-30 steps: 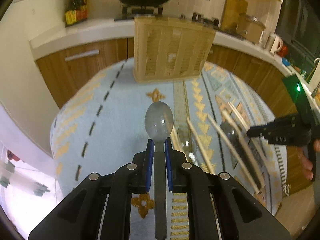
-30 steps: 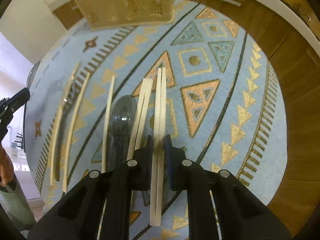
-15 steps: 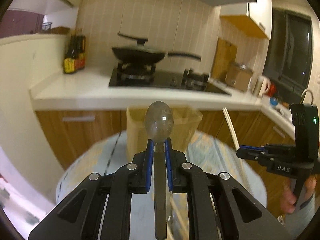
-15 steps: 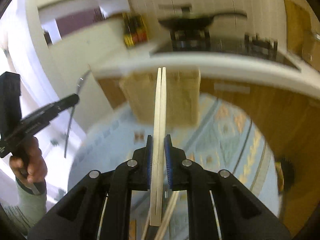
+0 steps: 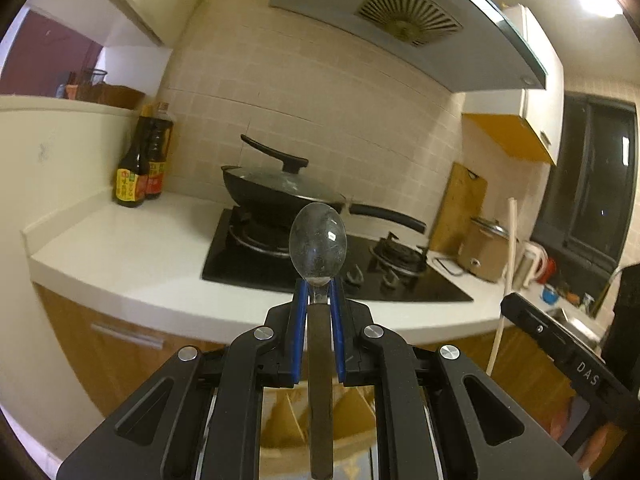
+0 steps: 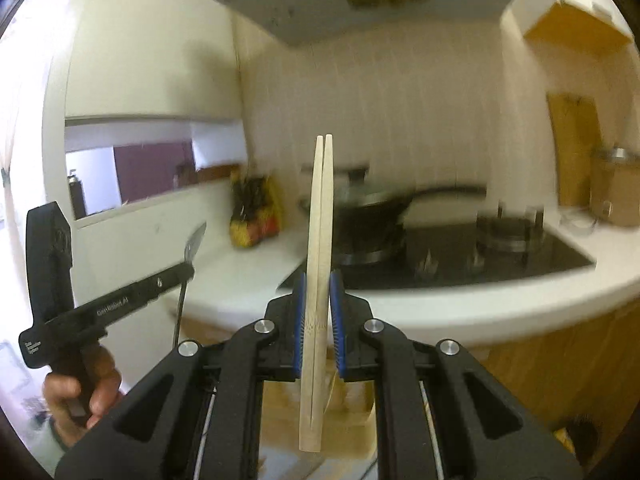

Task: Organize utensils
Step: 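Lift the spoon with the left tool while the right tool carries chopsticks over the holder, then open both tools to drop the spoon and chopsticks into the holder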

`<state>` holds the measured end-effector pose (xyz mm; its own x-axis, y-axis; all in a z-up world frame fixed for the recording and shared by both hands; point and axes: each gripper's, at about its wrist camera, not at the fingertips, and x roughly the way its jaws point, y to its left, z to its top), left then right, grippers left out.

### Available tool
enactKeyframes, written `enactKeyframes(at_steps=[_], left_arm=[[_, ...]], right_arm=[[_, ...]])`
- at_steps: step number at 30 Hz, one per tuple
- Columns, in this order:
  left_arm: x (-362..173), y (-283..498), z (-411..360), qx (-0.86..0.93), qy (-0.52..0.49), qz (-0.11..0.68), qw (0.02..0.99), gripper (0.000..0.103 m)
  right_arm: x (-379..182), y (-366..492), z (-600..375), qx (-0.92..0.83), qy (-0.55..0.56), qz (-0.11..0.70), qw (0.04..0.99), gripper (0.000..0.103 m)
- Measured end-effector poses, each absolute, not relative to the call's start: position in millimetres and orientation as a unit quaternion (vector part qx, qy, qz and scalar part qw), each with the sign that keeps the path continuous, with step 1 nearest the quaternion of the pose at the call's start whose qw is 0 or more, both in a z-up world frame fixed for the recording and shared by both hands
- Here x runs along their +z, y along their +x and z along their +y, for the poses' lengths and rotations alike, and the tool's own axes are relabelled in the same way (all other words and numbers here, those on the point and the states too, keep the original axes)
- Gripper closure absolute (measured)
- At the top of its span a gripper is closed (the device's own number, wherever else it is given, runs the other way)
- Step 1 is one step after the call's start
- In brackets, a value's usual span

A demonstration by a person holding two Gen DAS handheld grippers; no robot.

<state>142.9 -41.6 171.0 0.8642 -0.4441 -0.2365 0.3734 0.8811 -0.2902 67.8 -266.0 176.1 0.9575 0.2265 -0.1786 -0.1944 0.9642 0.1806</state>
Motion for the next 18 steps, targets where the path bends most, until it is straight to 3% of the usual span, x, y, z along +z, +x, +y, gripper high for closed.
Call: enactKeyframes(at_steps=[15,17,18], left_arm=[[99.4,193.0,-57.0,-0.139,-0.088,0.13,0.978,0.093],[96.0,187.0,-57.0,-0.134,-0.079,0.122,0.98,0.087],[95.0,184.3,-55.9,-0.137,-0.08,0.124,0.98,0.079]], right_arm=[[98.1,143.6,-247.9,0.046,0.025,0.101,0.994,0.093],[92.9,140.1,-246.3,0.053,0.027,0.104,0.993,0.093],[91.6,137.5,-247.0,0.056,0.03,0.108,0.992,0.093]])
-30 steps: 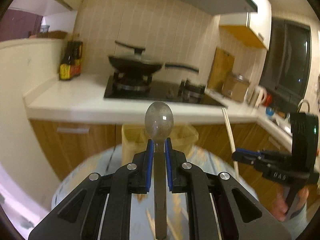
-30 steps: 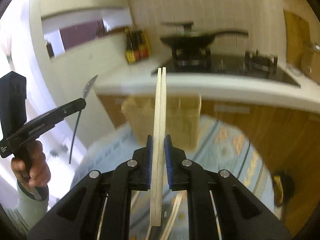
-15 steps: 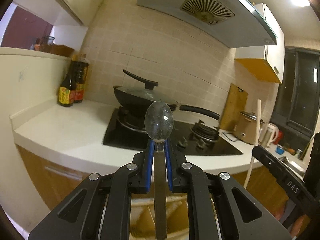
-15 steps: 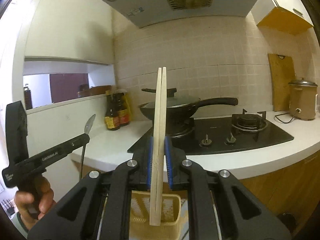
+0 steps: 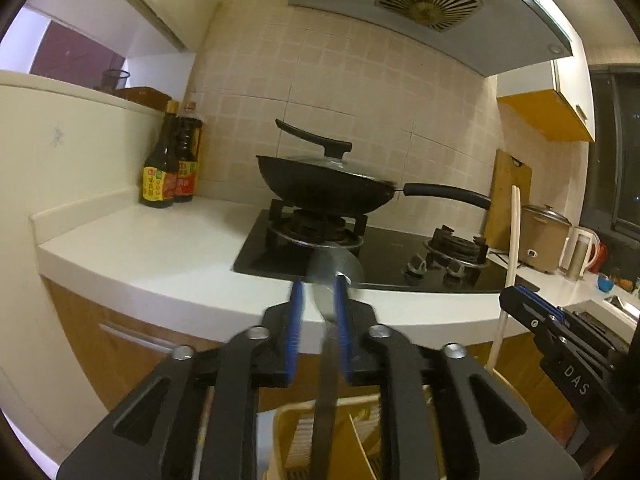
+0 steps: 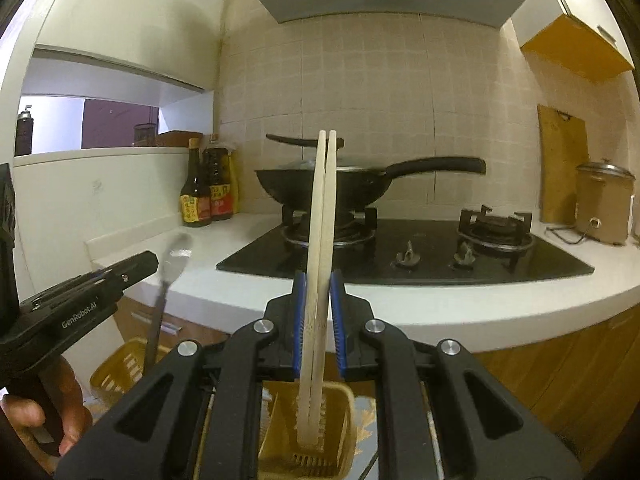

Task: Organize utensils
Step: 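Open both tools to drop the spoon and chopsticks into the holder, then move both tools back down to the remaining utensils on the cloth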

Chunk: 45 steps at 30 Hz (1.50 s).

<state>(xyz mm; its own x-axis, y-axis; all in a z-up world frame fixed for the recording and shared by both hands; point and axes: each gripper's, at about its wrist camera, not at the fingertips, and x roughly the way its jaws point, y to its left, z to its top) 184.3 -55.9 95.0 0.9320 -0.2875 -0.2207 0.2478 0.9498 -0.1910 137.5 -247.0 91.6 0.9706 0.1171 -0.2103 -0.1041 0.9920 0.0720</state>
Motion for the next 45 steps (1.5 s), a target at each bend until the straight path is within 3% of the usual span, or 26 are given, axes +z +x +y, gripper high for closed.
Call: enactKeyframes(at_steps=[3,5,16,24,29,32,35,45], left_arm=[[93.0,175.1,-49.6,-0.151,-0.087,0.134,0.975,0.076],[91.5,169.8,-43.7,-0.156,-0.093,0.14,0.973,0.076],[95.3,115.6,-7.7,-0.202,-0.121,0.207,0.95,0.054],[60.7,64.6,-4.5,-0.237,-0.085,0.351,0.902,0.054],[12.5,37.6,-7.9,-0.24,-0.055,0.446,0.86,0.056],[-10.7,24.3,-10.3,-0.24,-0.037,0.472,0.847,0.056],[-27.5,11.5,-14.2,-0.226,-0.005,0.481,0.847,0.065],[-49.0,-4.3,-32.7,-0.221,0.06,0.502,0.834,0.074]], right_arm=[[90.5,122.3,-254.8,0.065,0.049,0.112,0.99,0.084],[90.9,111.2,-259.6,0.073,0.06,0.117,0.989,0.071],[92.4,28.4,-287.0,0.087,0.098,0.19,0.973,0.071],[72.8,-20.2,-279.1,0.082,0.082,0.296,0.948,0.071],[27.5,-33.2,-270.3,0.088,0.093,0.384,0.914,0.071],[2.6,-35.1,-258.8,0.089,0.082,0.432,0.894,0.071],[-13.9,-39.7,-248.8,0.088,0.068,0.459,0.881,0.071],[-27.6,-55.2,-246.5,0.091,0.08,0.471,0.874,0.071]])
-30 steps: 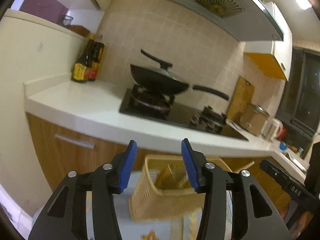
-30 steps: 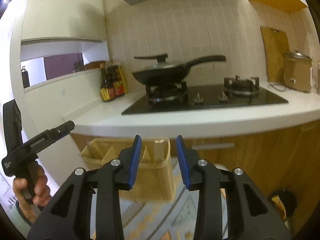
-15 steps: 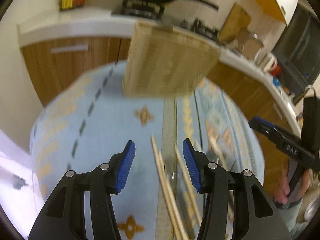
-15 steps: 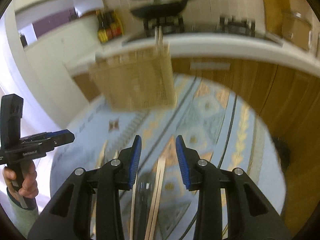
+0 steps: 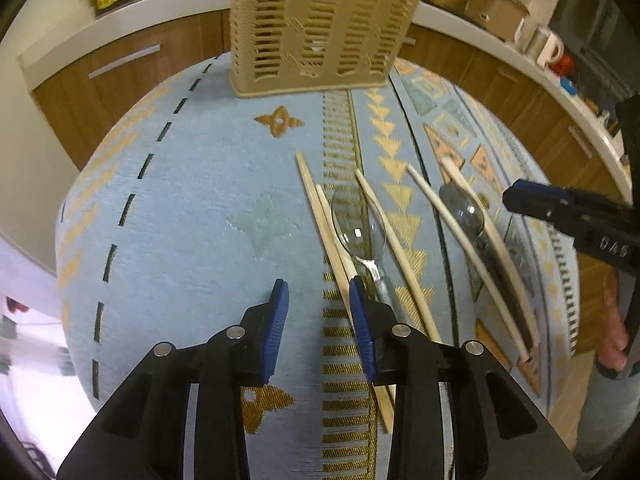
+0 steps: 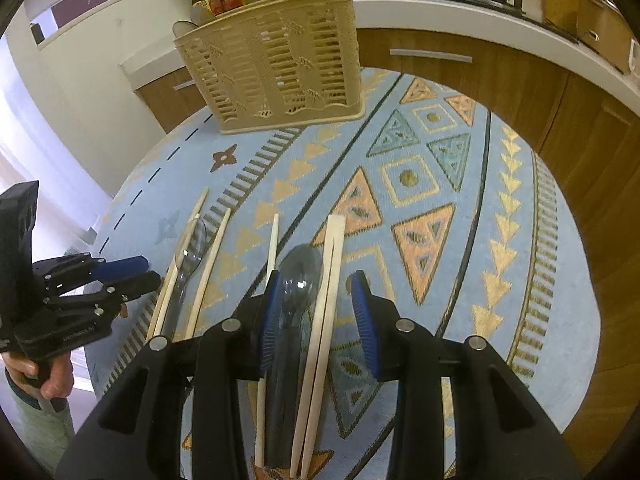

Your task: Organize utensils

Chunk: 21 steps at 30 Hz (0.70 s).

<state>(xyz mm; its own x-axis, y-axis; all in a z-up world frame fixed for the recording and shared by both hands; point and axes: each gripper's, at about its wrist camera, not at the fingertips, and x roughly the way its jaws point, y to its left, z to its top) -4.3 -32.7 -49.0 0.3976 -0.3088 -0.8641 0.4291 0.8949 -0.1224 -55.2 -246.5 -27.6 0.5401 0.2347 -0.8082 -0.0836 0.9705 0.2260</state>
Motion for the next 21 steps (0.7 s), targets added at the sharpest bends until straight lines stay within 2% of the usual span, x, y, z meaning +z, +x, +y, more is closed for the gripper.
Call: enactKeyframes(at_steps=[11,14,18,21], left_arm=[[-47.6,-8.4,-58.1,-0.191,0.126,0.499,0.836,0.072],[-47.9,-6.7,-53.5,-0.198,0.115,0.504,0.833,0.076],[-46.7,-10.0,-46.5,-0.199,0.114,0.508,0.83,0.096],[-46.5,-9.3,-42.5,-0.195,0.112,0.51,0.83,0.097]], right_arm=[[-28.1,-58.9,-256.5,0.081,0.087,0.474,0.873,0.071],[-29.5,-59.3,-256.2,0.08,0.085,0.478,0.87,0.071],[-30.0,-58.7,-261.1,0.071,0.088,0.49,0.864,0.071],[-31.8,-58.1,-271.0,0.075,0.115,0.501,0.854,0.071]])
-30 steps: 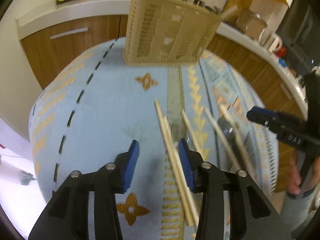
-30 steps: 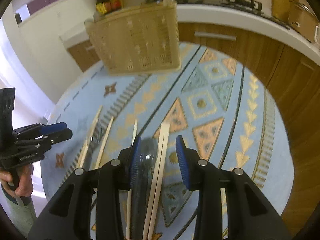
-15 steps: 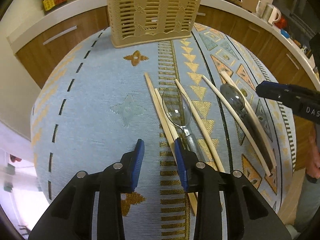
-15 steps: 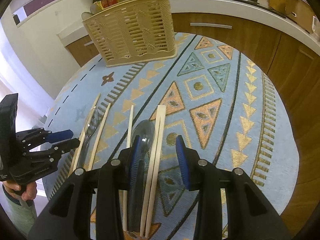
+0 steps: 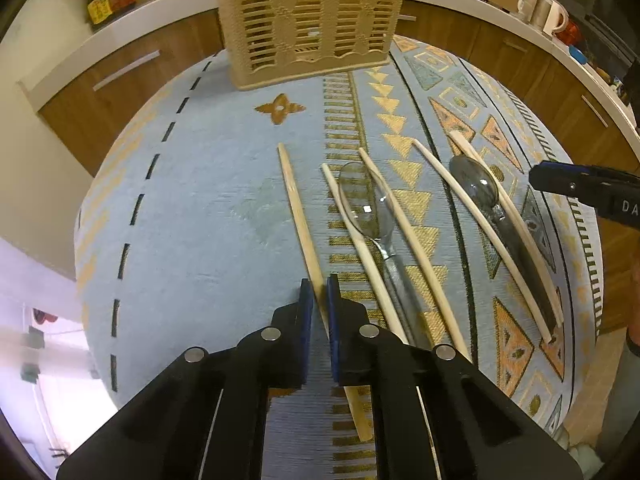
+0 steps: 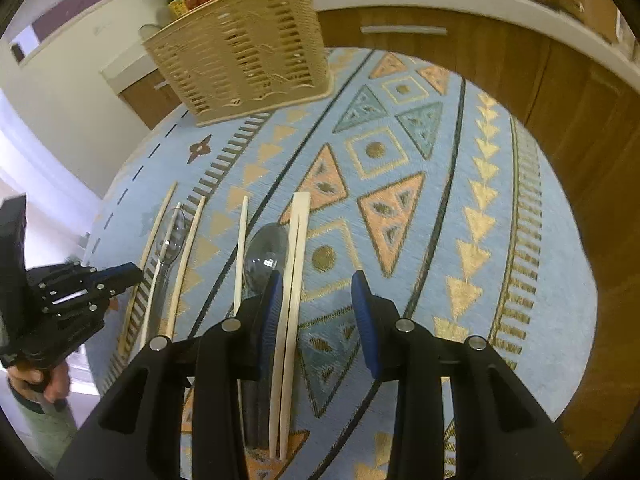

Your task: Organize utensils

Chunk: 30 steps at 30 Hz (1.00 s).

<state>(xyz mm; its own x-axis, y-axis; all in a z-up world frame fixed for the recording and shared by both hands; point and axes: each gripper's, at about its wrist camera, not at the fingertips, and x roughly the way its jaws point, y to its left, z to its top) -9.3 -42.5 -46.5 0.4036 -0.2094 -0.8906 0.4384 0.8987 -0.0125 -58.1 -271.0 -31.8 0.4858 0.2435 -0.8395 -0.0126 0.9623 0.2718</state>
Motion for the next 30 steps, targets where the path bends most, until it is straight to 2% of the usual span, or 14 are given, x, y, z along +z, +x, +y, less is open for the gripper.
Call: enactKeyframes(at_steps=[6,8,13,18,23,27,30], left_arm=[[-47.0,-7.5,-49.1,-0.183,0.124,0.505,0.835,0.095],[-47.1,-7.5,-48.8,-0.182,0.121,0.503,0.836,0.095],[-46.8,-6.1,-41.8,-0.186,0.105,0.503,0.838,0.094],[-46.9,-5.5,-38.6,-0.19,0.101,0.505,0.836,0.094],[-46.8,-4.9,-39.0,-0.193,0.099,0.508,0.834,0.094],[-46.1,-4.3,-35.1,-0.212,0.079,0.516,0.826,0.079],[-46.0,0.0,-32.9,-0.222,0.072,0.528,0.816,0.078]], right_arm=[[-44.5,-57.0,-255.1,0.105,0.106,0.529,0.835,0.071],[-49.0,-56.4,-244.7,0.104,0.082,0.535,0.834,0.078],[-49.2,-55.6,-238.1,0.09,0.055,0.533,0.839,0.087],[-53.4,-49.2,-245.3,0.097,0.077,0.547,0.828,0.087],[-51.0,-43.5,-232.3,0.082,0.04,0.559,0.824,0.086],[-50.1,-32.0,-229.6,0.09,0.032,0.576,0.812,0.086],[-49.8,-26.9,-226.8,0.109,0.001,0.593,0.798,0.087]])
